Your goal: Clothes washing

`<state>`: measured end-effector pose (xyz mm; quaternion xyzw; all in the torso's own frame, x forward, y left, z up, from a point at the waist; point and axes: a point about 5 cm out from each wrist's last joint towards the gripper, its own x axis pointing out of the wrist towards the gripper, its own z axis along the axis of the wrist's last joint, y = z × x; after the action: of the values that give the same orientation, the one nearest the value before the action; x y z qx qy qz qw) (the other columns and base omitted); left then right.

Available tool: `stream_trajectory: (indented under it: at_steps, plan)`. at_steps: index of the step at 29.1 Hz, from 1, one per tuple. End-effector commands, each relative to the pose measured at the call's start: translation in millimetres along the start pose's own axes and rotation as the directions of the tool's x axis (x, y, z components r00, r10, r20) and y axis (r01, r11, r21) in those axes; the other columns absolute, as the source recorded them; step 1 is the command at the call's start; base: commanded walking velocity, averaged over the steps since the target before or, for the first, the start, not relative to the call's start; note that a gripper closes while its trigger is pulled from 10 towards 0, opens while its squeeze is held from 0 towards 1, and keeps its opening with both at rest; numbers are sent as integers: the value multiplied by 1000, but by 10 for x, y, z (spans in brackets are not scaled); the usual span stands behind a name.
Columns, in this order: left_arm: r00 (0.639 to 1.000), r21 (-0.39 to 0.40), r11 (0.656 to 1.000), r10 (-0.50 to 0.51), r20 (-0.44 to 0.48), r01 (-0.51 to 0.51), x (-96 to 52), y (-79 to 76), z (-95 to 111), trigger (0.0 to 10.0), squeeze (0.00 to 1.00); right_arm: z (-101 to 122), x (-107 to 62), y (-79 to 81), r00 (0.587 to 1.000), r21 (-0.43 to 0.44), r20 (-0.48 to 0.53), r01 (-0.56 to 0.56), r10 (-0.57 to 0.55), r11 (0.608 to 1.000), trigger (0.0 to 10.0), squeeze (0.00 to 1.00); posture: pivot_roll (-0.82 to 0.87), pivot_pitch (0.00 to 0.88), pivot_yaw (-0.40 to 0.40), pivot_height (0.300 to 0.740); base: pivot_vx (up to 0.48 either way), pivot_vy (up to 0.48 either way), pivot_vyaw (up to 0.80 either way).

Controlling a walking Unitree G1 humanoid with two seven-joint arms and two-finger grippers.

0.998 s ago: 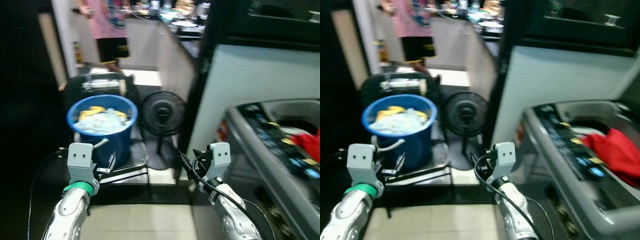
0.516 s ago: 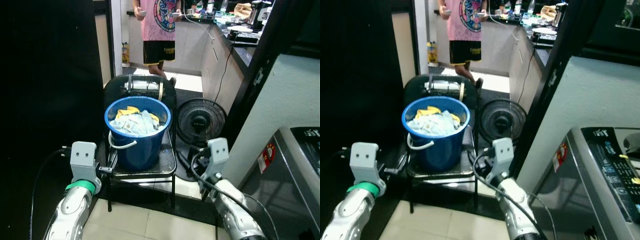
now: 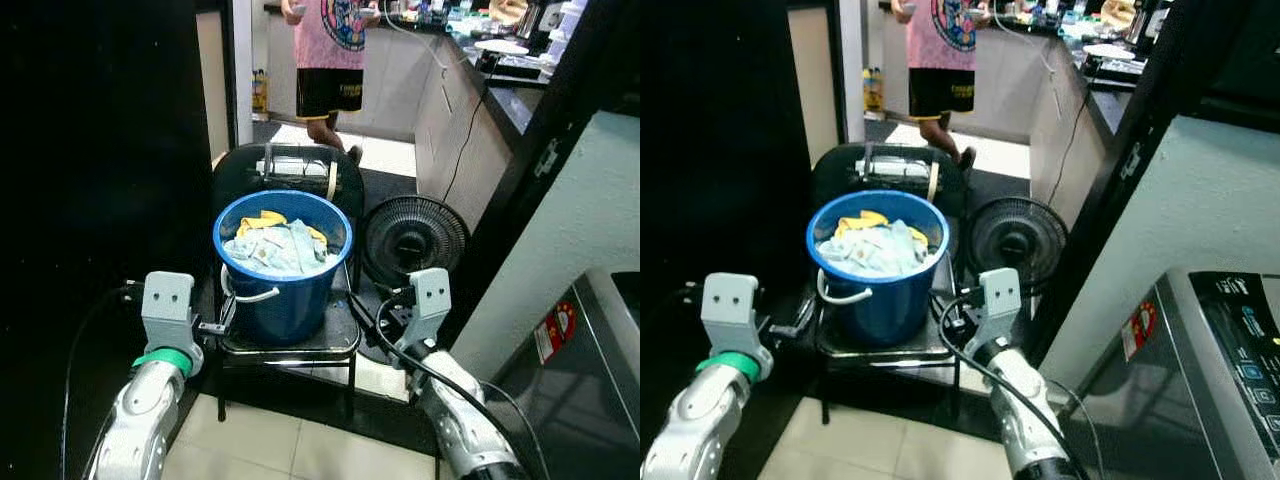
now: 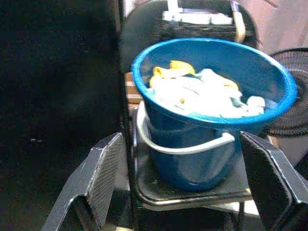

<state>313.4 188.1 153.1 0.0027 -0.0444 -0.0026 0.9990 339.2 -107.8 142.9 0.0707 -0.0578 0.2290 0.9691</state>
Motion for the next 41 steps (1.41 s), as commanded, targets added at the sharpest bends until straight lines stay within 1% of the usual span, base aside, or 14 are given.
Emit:
stream_trajectory:
  at_steps: [1, 18, 27, 41]
  plan:
    - [1000, -28, 1000, -8, -25, 7, -13, -32, -67, 10000, 0, -13, -55, -61, 1000, -6, -8, 19, -19, 1000, 10000, 0, -1, 0, -19, 740, 326, 0, 0]
    - [1000, -56, 998, -4, -29, 2, -18, -77, -79, 10000, 0, -38, -83, -72, 999, -10, -22, 28, -29, 1000, 10000, 0, -4, 0, -28, 740, 400, 0, 0]
    - [999, -64, 998, -5, -35, 3, -50, -75, -98, 10000, 0, -58, -103, -60, 999, -7, -29, 29, -29, 1000, 10000, 0, -7, 1, -27, 740, 480, 0, 0]
    - [999, -68, 998, -7, -41, 5, -52, -83, -109, 10000, 0, -53, -125, -64, 999, -6, -32, 33, -33, 999, 10000, 0, -16, 5, -31, 740, 480, 0, 0]
